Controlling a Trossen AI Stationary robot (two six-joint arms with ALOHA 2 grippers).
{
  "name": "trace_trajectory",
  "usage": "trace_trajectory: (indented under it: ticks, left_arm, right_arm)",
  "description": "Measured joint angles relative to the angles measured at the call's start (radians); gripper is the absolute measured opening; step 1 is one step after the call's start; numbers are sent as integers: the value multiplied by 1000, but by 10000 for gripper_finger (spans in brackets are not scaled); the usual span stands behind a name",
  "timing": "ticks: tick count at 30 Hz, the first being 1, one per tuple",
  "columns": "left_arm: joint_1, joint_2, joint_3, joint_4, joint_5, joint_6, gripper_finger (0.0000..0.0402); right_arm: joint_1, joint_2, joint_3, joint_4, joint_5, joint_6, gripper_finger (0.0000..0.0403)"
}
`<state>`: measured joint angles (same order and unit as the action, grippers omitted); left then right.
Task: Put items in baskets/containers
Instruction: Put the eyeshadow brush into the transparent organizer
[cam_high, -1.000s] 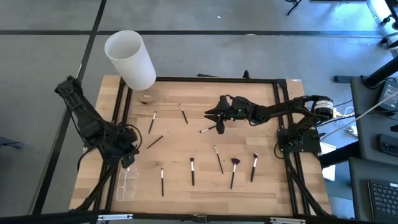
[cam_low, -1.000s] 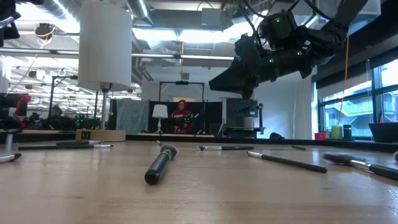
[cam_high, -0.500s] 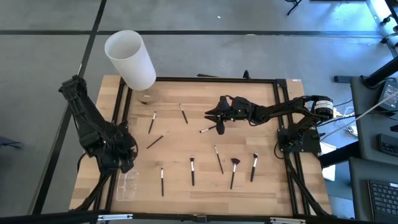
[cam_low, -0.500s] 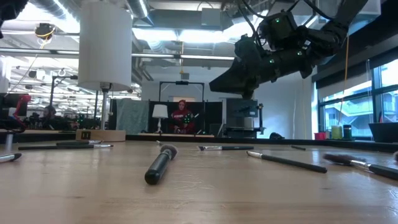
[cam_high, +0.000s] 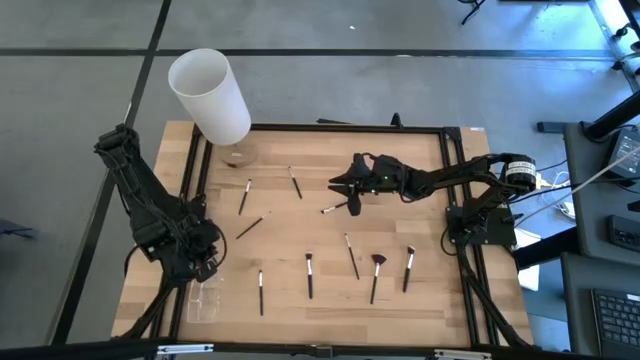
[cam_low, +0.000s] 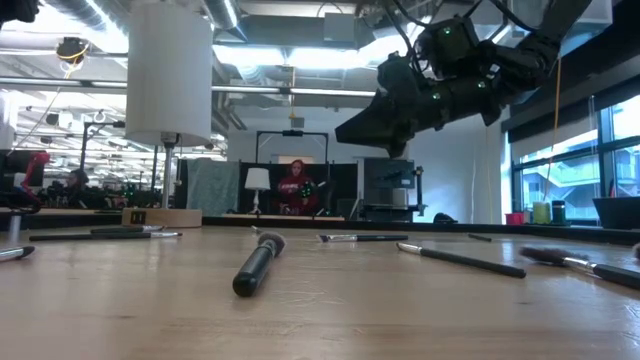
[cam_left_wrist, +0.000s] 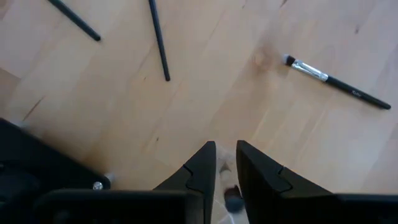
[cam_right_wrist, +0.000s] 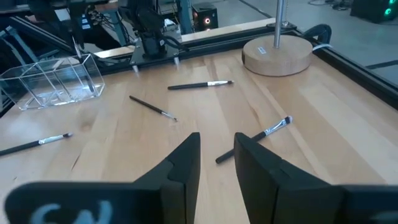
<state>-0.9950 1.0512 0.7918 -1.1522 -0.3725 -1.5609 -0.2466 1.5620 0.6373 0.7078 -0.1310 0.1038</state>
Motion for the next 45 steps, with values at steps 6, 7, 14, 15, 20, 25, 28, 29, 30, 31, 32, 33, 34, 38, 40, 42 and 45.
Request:
trace_trajectory:
  ticks: [6, 7, 14, 15, 20, 25, 28, 29, 30, 31, 32, 33, 34, 38, 40, 42, 45]
  left_arm:
    - [90, -9, 0, 0, -2, 69, 91]
    - [108, -14, 0, 0, -2, 89, 96]
    - [248, -57, 0, -4, -12, 255, 135]
    - [267, -62, 0, -4, -24, 278, 140]
    - [362, -79, 0, -4, -134, 379, 162]
    - [464, -62, 0, -4, -310, 303, 168]
    - [545, -34, -9, 2, -304, 268, 168]
    - [574, -21, -22, 3, -294, 258, 168]
    - [605, -5, -37, 5, -281, 250, 168]
    - [639, 13, -51, 11, -268, 244, 168]
    - [674, 34, -64, 22, -254, 242, 168]
    - [708, 56, -74, 28, -239, 241, 168]
    - [745, 81, -82, 27, -225, 249, 168]
    - [871, 170, -86, 33, -217, 327, 168]
    - [931, 204, -87, 65, -218, 380, 168]
    - [984, 232, -86, 123, -200, 448, 168]
    - [1052, 280, -86, 233, -149, 549, 168]
  right_arm:
    - [0, 0, 0, 35, 0, 0, 97]
    - [0, 0, 0, 35, 0, 0, 97]
    - [1, 0, 0, 35, 0, 5, 97]
    - [1, 0, 0, 35, -1, 10, 97]
    - [1, 0, 0, 35, -1, 19, 97]
    - [1, 0, 0, 35, -1, 50, 97]
    - [1, 0, 0, 34, 0, 77, 97]
    - [1, 0, 0, 33, 2, 87, 97]
    - [1, 0, 0, 33, 11, 95, 97]
    - [1, 0, 0, 32, 19, 101, 97]
    - [1, 0, 0, 30, 27, 106, 97]
    - [1, 0, 0, 27, 32, 107, 97]
    - [1, 0, 0, 24, 32, 107, 97]
    - [1, 0, 0, 17, 34, 107, 97]
    - [1, 0, 0, 17, 34, 106, 97]
    - [0, 0, 0, 16, 34, 105, 97]
    - [0, 0, 0, 11, 34, 102, 97]
